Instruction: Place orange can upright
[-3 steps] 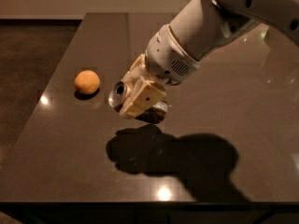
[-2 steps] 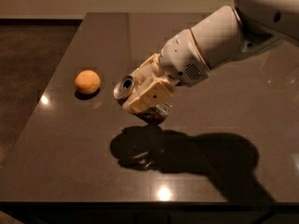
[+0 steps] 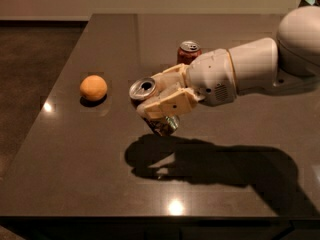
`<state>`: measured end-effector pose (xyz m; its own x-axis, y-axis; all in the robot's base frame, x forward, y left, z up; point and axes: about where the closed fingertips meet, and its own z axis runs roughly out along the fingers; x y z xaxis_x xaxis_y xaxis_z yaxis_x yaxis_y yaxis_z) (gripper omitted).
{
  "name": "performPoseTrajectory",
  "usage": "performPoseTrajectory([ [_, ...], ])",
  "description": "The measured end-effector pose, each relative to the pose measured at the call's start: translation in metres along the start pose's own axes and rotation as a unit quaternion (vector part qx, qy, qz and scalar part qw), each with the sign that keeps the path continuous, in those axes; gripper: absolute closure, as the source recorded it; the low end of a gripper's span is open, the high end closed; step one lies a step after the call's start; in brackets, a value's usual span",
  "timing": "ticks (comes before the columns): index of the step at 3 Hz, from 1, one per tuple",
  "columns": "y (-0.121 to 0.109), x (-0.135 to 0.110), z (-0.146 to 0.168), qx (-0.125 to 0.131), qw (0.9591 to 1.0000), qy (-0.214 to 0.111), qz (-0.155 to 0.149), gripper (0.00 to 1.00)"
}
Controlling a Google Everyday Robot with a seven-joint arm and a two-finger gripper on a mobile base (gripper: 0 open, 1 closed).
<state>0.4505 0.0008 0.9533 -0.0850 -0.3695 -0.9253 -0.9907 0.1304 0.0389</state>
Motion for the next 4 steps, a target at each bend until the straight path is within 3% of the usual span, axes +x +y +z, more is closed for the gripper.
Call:
performPoseTrajectory([
  [1, -0.004, 0.005, 0.0, 0.027, 0.9983, -0.051, -0.001, 1.0],
  [2, -0.006, 0.013, 0.003, 0.053, 0.9953, -0.081, -0.005, 1.0],
  [3, -0.007, 0.017, 0.002, 0.06, 0.9917, -0.113, 0.009, 1.0],
  [4, -0.01, 0.022, 0.001, 0.066, 0.9852, -0.153, 0.036, 1.0],
])
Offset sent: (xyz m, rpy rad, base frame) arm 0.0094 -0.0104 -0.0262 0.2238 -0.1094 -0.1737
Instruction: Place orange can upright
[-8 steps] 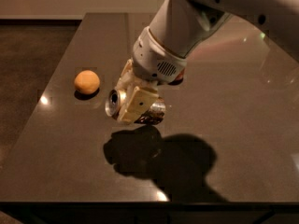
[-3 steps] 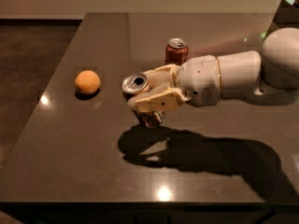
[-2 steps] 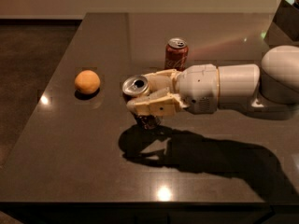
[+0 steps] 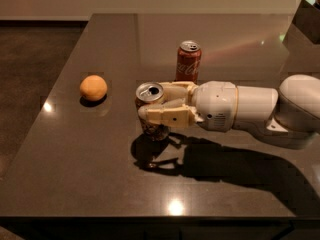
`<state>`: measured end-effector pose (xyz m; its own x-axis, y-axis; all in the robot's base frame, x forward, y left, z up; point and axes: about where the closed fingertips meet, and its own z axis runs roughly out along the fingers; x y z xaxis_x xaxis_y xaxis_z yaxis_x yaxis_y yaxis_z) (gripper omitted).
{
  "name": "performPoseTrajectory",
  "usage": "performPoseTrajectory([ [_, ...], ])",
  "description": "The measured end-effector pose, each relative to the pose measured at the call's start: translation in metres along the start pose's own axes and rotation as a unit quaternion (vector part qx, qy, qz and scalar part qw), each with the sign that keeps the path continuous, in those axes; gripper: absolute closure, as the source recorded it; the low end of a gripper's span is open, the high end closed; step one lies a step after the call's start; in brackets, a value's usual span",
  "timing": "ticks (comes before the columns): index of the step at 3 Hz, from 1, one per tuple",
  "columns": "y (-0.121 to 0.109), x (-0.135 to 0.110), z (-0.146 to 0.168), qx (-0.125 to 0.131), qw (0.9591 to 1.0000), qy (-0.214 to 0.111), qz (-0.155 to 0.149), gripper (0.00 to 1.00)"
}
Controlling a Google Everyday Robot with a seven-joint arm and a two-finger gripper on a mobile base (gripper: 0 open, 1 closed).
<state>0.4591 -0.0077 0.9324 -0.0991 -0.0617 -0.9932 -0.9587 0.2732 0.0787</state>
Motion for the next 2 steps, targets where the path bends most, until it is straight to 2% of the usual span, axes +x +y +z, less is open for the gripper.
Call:
performPoseTrajectory([
  [1, 0.0018, 0.0008, -0.0001, 0.001, 0.9993, -0.032, 0.018, 1.0],
  [2, 0.0035, 0.0046, 0.0006, 0.006, 0.9983, -0.054, 0.022, 0.82],
])
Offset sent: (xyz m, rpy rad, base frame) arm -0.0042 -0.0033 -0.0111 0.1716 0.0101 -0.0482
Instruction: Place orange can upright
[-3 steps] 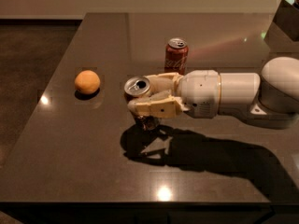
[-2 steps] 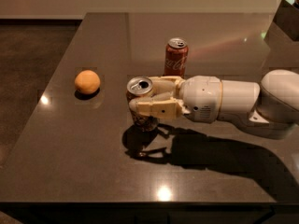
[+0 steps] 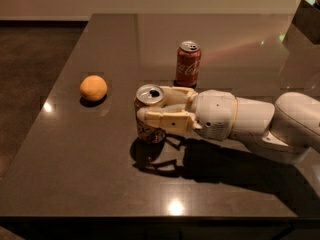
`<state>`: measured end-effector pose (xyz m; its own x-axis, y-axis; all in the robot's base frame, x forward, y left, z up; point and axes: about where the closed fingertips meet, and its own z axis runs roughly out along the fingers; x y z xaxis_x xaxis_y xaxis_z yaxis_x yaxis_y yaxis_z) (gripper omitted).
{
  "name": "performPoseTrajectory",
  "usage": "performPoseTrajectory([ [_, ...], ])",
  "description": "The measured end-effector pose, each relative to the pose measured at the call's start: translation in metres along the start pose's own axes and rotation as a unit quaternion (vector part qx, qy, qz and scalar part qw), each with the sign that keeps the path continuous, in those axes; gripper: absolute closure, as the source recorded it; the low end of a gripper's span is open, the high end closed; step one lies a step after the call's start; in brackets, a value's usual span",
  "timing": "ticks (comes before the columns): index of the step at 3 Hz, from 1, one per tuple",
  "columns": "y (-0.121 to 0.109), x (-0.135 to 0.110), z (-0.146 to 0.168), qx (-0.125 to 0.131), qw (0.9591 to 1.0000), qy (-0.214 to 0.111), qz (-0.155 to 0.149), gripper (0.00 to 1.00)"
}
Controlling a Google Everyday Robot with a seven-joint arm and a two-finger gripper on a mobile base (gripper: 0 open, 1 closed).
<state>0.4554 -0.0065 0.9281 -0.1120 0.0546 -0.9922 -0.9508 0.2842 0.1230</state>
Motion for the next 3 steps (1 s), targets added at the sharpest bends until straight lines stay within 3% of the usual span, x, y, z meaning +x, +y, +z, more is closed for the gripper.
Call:
performPoseTrajectory([
  [3, 0.0001, 0.0137, -0.001, 0.006, 0.9999, 0.007, -0.011, 0.12],
])
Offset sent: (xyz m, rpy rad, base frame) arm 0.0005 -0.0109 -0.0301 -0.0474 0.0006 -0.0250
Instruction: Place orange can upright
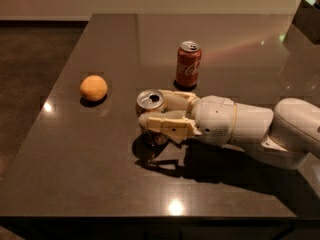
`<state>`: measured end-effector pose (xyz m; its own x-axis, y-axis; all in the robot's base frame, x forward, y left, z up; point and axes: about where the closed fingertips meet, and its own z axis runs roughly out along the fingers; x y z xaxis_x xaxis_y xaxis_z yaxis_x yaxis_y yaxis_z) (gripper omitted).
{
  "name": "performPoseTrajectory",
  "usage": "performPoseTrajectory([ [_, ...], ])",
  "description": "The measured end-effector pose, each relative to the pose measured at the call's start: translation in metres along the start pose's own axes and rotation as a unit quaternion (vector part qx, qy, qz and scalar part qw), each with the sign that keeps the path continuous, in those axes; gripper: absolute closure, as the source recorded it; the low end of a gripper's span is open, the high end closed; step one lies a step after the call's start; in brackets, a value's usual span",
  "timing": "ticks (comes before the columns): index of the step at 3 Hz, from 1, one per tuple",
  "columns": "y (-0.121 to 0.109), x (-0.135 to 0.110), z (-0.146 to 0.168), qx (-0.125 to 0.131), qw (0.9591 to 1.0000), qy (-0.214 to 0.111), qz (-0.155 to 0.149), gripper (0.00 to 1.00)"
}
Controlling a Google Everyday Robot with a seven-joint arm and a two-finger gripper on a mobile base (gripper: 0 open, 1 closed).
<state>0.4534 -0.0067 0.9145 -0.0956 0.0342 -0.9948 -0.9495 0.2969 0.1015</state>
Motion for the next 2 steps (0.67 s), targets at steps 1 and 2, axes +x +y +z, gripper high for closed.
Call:
performPoseTrajectory([
  [1, 0.0014, -0.0008, 0.0019, -0.002, 1.0, 0.001, -0.001, 0.0],
  [2, 0.0015, -0.0008, 0.002, -0.002, 1.0, 0.001, -0.001, 0.0],
])
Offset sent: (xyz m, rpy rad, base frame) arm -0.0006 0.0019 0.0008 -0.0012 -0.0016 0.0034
